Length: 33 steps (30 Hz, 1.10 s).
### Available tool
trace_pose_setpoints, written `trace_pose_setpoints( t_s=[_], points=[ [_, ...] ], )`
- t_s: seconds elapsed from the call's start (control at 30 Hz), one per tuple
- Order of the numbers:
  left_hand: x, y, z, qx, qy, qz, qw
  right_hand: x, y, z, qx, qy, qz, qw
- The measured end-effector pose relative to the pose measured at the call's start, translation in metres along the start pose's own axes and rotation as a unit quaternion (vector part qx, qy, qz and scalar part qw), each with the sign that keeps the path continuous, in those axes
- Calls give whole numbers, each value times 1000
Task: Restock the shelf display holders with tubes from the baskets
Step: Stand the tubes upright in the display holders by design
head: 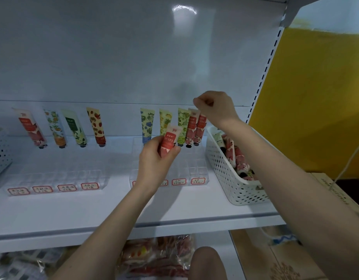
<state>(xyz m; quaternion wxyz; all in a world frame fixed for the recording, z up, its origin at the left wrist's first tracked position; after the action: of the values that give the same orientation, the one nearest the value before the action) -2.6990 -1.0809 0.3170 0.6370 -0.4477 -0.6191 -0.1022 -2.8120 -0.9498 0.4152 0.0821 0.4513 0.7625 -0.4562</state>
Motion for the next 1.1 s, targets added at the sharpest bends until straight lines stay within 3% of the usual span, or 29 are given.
trace_pose_setpoints(
  t_s=[0.17,0.3,0.53,0.7,0.8,0.93,1.1],
  points=[
    [13,6,4,10,36,1,999,-7,42,-2,-140,-45,54,988],
    [21,14,12,-7,65,-4,998,-15,60,-8,-173,-89,55,979],
    [21,26,22,-22,47,8,999,-2,64,-19,-143,-154,100,973],
    [-14,56,27,-56,-103,87,989,25,46,-46,-25,-85,89,992],
    [-37,83,37,-133,-196,174,956,37,38,-54,33,-22,63,997],
    [-47,93,46,-162,-222,229,934,47,31,-45,46,20,63,997],
    [-54,92,51,-177,-232,241,926,51,22,-26,32,36,75,996]
  ],
)
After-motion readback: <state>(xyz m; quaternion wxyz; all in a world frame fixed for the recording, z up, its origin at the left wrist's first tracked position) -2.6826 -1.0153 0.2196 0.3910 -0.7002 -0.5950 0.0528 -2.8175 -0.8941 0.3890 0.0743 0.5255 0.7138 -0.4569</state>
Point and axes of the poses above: each hand's wrist, its own y-axis away from the middle knuckle, its own z-axis out of the palm, x = y × z, the point moved 8 cm from there along -y, towards the middle knuckle, and after that the axes turned 13 degrees about x, right-handed, at the moved point
